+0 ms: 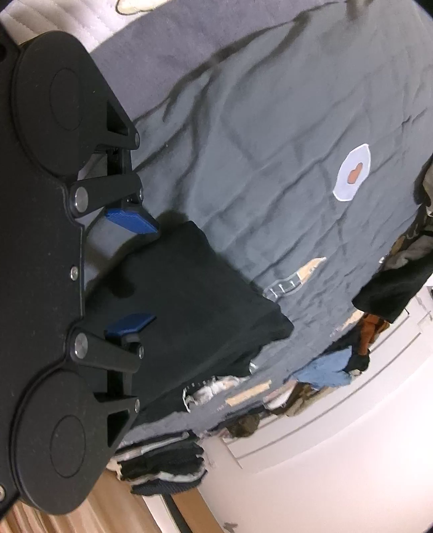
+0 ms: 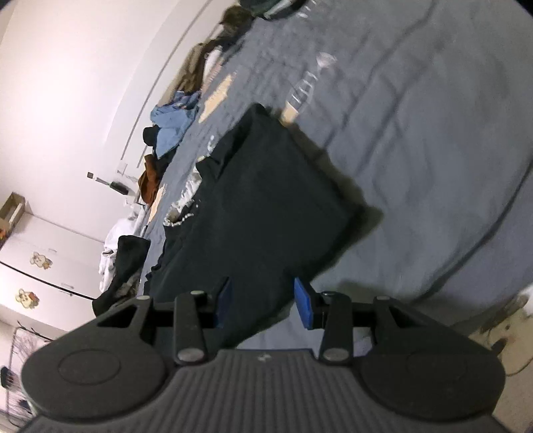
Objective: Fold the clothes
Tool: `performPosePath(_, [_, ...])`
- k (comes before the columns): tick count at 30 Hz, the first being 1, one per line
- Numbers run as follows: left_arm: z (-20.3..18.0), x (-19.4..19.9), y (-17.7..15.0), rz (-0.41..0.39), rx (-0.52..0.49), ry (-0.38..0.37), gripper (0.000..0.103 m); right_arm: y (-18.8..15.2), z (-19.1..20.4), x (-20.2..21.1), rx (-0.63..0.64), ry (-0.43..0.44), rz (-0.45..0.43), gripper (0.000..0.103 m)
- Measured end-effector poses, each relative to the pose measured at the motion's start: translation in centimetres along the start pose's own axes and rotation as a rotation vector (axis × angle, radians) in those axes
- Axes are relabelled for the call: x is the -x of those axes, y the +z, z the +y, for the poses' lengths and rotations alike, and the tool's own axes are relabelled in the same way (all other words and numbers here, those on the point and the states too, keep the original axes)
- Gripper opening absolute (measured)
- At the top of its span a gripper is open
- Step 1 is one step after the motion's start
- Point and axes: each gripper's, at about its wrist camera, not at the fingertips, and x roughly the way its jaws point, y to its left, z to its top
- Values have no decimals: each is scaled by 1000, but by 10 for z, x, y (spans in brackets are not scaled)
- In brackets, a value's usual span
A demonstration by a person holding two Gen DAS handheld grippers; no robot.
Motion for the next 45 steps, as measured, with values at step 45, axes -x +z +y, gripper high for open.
performPosePath(45, [-7, -36, -3, -53, 37, -9, 43, 8, -21, -54, -177, 78, -198, 66])
